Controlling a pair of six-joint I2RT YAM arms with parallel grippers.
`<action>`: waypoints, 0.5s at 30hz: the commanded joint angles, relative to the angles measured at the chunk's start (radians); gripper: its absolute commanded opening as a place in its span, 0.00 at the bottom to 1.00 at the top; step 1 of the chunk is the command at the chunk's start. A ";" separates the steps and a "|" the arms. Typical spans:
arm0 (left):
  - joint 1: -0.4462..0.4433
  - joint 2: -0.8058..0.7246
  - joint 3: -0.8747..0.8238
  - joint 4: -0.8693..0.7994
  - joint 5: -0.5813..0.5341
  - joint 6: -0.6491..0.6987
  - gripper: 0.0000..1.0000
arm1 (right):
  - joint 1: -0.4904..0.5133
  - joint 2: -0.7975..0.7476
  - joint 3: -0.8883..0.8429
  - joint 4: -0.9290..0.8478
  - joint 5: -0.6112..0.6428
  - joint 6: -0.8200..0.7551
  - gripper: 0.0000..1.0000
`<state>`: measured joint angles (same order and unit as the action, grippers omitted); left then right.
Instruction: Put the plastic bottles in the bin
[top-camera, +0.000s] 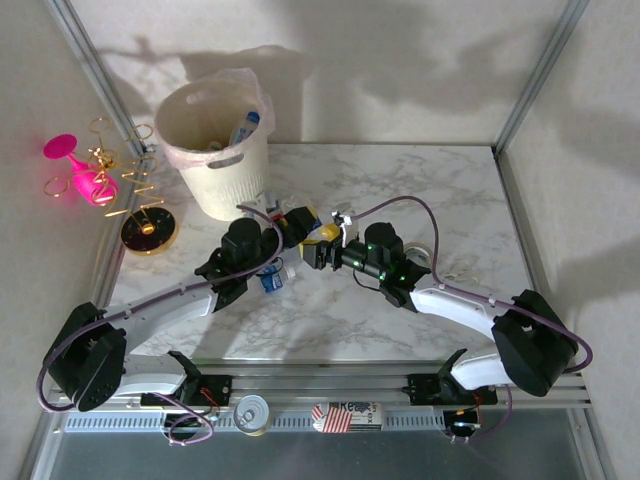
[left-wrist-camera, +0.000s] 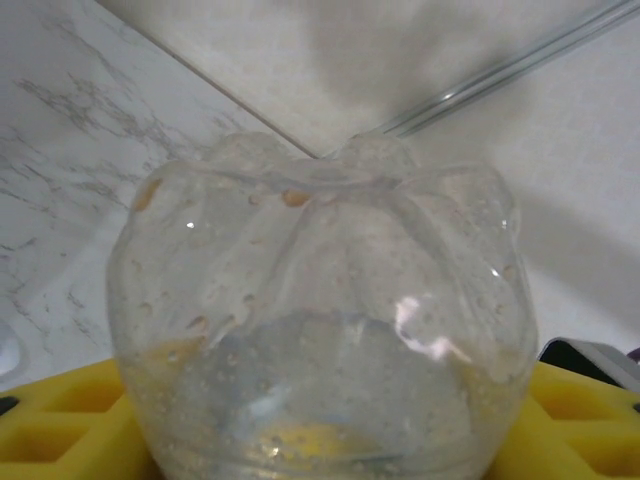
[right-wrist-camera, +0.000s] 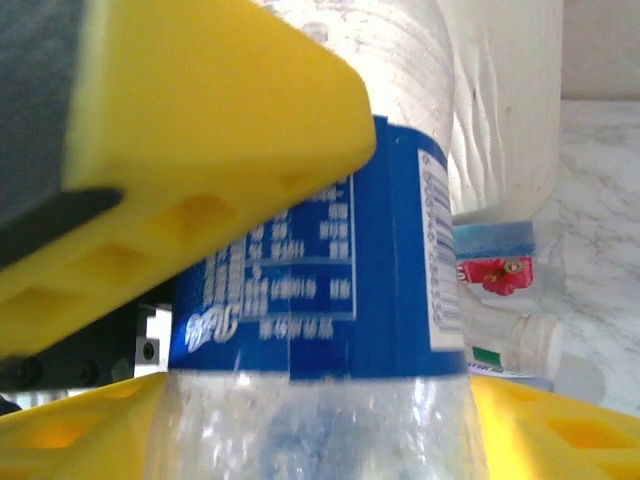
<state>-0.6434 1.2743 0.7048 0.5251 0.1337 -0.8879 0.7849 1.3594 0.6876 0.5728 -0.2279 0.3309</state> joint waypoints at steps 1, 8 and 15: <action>0.051 -0.006 0.051 0.020 -0.027 0.041 0.56 | -0.001 -0.020 -0.030 0.006 0.031 0.003 0.82; 0.193 0.008 0.148 -0.008 -0.015 0.095 0.51 | -0.001 -0.073 -0.082 -0.002 0.098 0.008 0.94; 0.261 0.052 0.338 -0.077 -0.026 0.197 0.50 | -0.003 -0.086 -0.095 -0.040 0.175 0.009 0.98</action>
<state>-0.4091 1.3067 0.9585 0.4717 0.1127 -0.7624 0.7849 1.2842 0.6010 0.5529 -0.1085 0.3344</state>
